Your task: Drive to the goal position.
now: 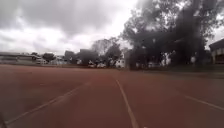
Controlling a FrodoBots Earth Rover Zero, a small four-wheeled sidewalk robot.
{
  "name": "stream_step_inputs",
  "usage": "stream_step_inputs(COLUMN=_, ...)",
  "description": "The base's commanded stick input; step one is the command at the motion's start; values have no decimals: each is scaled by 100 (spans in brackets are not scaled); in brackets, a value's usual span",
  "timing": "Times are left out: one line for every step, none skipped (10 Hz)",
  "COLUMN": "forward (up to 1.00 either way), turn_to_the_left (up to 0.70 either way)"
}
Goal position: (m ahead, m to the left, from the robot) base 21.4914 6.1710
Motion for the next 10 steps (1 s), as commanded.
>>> stream_step_inputs(forward=70, turn_to_the_left=0)
stream_step_inputs(forward=70, turn_to_the_left=0)
stream_step_inputs(forward=70, turn_to_the_left=0)
stream_step_inputs(forward=70, turn_to_the_left=0)
stream_step_inputs(forward=70, turn_to_the_left=0)
stream_step_inputs(forward=70, turn_to_the_left=0)
stream_step_inputs(forward=70, turn_to_the_left=0)
stream_step_inputs(forward=70, turn_to_the_left=0)
stream_step_inputs(forward=70, turn_to_the_left=0)
stream_step_inputs(forward=70, turn_to_the_left=0)
